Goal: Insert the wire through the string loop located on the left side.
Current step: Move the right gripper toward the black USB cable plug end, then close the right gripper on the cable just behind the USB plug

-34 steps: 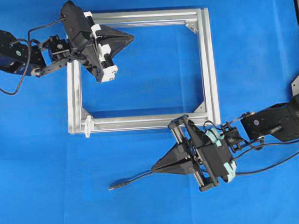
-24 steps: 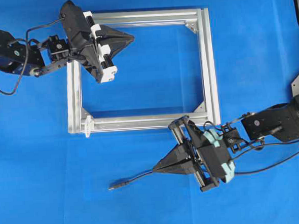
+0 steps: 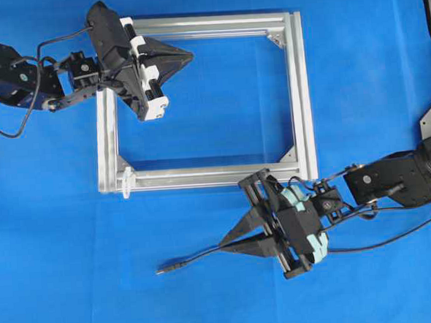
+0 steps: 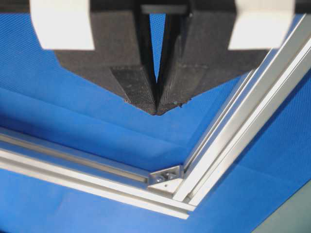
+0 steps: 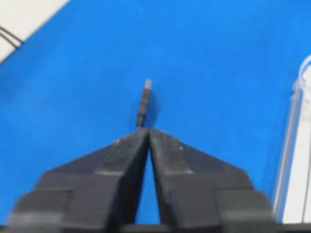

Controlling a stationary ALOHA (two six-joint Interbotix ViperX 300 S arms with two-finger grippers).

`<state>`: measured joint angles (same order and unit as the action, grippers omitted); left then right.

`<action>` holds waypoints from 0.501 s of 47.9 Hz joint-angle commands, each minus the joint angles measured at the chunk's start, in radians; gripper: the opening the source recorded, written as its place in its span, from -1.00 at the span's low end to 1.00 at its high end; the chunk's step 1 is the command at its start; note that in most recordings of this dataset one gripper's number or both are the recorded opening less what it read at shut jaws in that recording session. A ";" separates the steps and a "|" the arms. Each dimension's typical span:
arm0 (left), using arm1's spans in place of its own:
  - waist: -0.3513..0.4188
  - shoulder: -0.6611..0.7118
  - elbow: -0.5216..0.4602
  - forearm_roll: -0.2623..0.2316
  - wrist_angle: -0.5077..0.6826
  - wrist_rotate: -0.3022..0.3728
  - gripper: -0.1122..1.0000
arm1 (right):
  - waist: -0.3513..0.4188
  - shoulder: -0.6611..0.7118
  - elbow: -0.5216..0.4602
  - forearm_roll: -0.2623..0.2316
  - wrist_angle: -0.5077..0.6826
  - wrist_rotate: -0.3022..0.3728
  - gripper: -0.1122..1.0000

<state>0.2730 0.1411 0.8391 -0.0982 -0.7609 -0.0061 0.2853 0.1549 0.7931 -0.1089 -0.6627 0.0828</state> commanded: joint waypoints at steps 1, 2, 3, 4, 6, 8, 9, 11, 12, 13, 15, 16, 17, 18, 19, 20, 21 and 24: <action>-0.002 -0.028 -0.006 0.003 -0.005 -0.002 -0.80 | 0.006 -0.026 -0.020 0.002 -0.011 0.003 -0.25; 0.000 -0.028 -0.006 0.003 -0.005 -0.002 -0.80 | 0.006 -0.026 -0.020 0.002 -0.011 0.002 -0.14; -0.002 -0.028 -0.006 0.003 -0.005 -0.002 -0.80 | 0.006 -0.026 -0.020 0.002 -0.012 0.002 0.03; -0.002 -0.028 -0.006 0.003 -0.006 -0.002 -0.80 | 0.006 -0.026 -0.020 0.002 -0.011 0.002 0.13; -0.002 -0.028 -0.005 0.003 -0.005 -0.002 -0.80 | 0.006 -0.026 -0.020 0.003 -0.011 0.002 0.37; -0.002 -0.028 -0.005 0.003 -0.005 -0.002 -0.80 | 0.006 -0.026 -0.021 0.006 -0.011 0.002 0.58; -0.002 -0.028 -0.005 0.003 -0.005 -0.002 -0.80 | 0.008 -0.025 -0.021 0.008 -0.011 0.002 0.70; -0.002 -0.028 -0.005 0.003 -0.005 -0.002 -0.80 | 0.006 -0.023 -0.023 0.012 -0.011 0.002 0.77; -0.002 -0.028 -0.003 0.005 -0.006 -0.002 -0.80 | 0.006 -0.021 -0.025 0.015 -0.011 0.002 0.74; -0.002 -0.028 -0.005 0.003 -0.005 -0.002 -0.80 | 0.006 -0.020 -0.026 0.017 -0.012 0.002 0.69; 0.000 -0.028 -0.005 0.005 -0.005 -0.002 -0.80 | 0.006 -0.011 -0.034 0.020 -0.011 0.003 0.62; -0.002 -0.028 -0.005 0.003 -0.005 -0.002 -0.80 | 0.006 -0.005 -0.038 0.021 -0.012 0.005 0.60; -0.002 -0.028 -0.005 0.005 -0.005 -0.002 -0.80 | 0.006 0.002 -0.043 0.023 -0.012 0.006 0.60; -0.002 -0.028 -0.005 0.003 -0.005 -0.002 -0.80 | 0.008 0.011 -0.049 0.021 -0.011 0.009 0.61; -0.002 -0.028 -0.005 0.005 -0.005 -0.002 -0.80 | 0.008 0.020 -0.055 0.021 -0.009 0.014 0.62; -0.002 -0.028 -0.005 0.005 -0.006 -0.002 -0.80 | 0.008 0.037 -0.066 0.021 -0.008 0.021 0.63; -0.002 -0.028 -0.005 0.003 -0.005 -0.002 -0.80 | 0.008 0.049 -0.074 0.023 -0.008 0.028 0.63; -0.002 -0.028 -0.005 0.003 -0.005 -0.002 -0.80 | 0.009 0.089 -0.098 0.021 -0.008 0.049 0.63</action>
<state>0.2730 0.1411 0.8406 -0.0966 -0.7609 -0.0061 0.2884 0.2224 0.7348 -0.0905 -0.6642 0.1166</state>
